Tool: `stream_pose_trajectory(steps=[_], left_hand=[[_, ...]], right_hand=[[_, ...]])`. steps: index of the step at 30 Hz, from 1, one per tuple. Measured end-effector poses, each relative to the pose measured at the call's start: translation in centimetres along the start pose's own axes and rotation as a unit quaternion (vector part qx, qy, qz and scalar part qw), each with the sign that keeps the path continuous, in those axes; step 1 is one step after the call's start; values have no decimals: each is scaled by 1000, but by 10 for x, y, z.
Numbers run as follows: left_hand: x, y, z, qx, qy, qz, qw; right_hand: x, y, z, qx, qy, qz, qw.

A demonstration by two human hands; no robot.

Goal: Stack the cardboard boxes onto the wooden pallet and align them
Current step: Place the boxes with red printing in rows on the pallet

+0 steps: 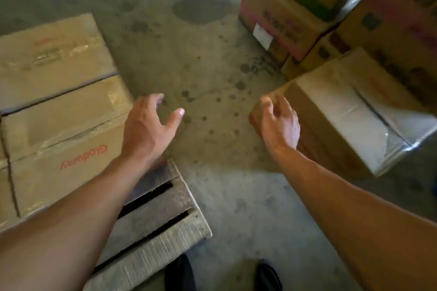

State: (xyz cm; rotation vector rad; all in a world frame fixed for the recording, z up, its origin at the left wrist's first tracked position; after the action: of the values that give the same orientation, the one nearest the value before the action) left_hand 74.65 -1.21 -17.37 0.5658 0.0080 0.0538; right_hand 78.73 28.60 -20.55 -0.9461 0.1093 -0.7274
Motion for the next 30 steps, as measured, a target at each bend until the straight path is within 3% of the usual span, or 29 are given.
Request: stream_pose_trajectory(steps=[5,8,12,20,30], left_hand=[[-27,137,-46,10,-78,-159,984],[-24,201,-84,-2,-136,-266,954],[-28,258,-137,-16,-162,-347,924],[-77,299,-233,-12,-174,-286,942],[-112,300,-334,82,-307,-130,939]], right_hand=[[-6,52,120,-57,133,-123,982],[3,85,164,-74,187,-163,966],[4,143,200,-99,247,-211,940],[-38,234,205,-186,261,-282,904],[-89,279,173,-362,247,-272,857]])
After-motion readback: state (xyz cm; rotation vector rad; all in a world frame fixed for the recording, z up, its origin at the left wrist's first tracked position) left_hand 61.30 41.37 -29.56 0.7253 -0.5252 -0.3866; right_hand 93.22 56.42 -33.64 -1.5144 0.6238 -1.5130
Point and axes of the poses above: each hand's wrist, its own x-axis away from the middle knuckle, its own z-axis out of the back of the hand, y = z × x, the point moved 7 cm from there along -x, towards the middle knuckle, and after that the axes turned 6 degrees about -x, right-handed, at the moved point
